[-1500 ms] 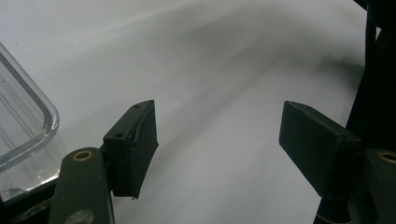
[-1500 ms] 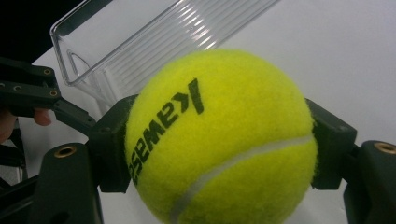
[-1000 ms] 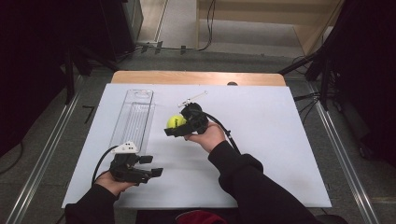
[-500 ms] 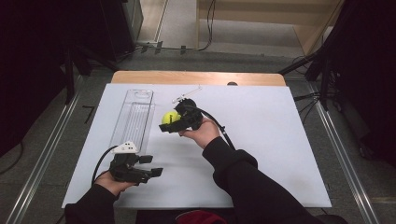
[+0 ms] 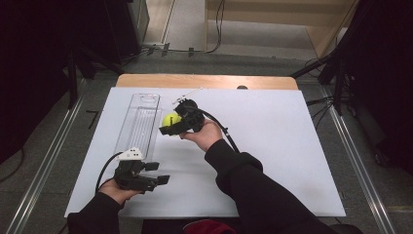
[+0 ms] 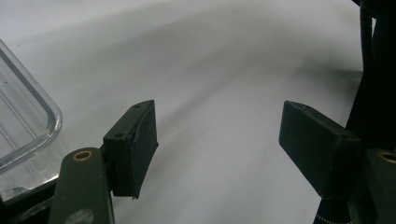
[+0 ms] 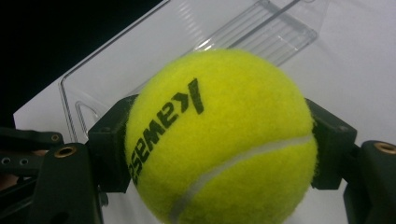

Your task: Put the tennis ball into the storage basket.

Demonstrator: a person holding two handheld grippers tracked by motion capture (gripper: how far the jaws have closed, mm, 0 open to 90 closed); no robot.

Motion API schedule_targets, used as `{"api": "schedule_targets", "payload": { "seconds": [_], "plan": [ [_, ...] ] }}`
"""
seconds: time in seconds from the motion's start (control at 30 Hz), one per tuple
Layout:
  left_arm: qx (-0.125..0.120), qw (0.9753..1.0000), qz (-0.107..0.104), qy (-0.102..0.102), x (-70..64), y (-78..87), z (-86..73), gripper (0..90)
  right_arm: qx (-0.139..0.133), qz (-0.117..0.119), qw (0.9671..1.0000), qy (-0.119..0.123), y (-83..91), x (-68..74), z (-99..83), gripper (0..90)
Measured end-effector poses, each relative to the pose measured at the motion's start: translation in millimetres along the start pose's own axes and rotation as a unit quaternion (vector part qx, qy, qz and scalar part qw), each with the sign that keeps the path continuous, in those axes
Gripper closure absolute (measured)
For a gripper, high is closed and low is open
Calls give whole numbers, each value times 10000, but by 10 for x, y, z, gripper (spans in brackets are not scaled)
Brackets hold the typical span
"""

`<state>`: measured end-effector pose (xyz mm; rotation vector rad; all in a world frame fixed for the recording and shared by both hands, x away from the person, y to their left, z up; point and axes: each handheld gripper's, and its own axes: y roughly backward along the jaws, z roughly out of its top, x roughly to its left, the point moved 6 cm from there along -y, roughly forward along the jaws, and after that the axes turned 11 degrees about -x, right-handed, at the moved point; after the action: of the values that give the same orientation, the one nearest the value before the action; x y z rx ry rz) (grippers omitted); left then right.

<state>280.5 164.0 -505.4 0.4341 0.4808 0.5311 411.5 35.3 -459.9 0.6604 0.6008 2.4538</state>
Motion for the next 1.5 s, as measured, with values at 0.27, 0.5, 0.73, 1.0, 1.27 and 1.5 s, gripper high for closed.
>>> {"api": "schedule_targets", "payload": {
  "seconds": [0.27, 0.5, 0.73, 1.0, 1.27, 1.5],
  "plan": [
    [-17, 10000, 0, 20, -2, 3, 3, 286, -4, 13, 10000, -19, -62, 17, 83, 236],
    [-19, 10000, -2, 17, -2, 3, 5, 286, -51, 4, 10000, -54, -108, 24, 152, 236],
    [-14, 10000, -3, 10, 0, 8, 6, 286, -91, -2, 9999, -64, -168, 40, 233, 236],
    [-23, 10000, -1, -3, 0, 8, 7, 286, -130, -18, 9999, -3, -221, 58, 316, 236],
    [-25, 10000, 14, 8, 6, 11, 9, 286, -89, -19, 9999, 55, -317, 115, 420, 236],
    [-25, 10000, 8, -3, 6, 15, 10, 286, -105, 62, 9999, 78, -413, 175, 511, 236]
  ]
}}
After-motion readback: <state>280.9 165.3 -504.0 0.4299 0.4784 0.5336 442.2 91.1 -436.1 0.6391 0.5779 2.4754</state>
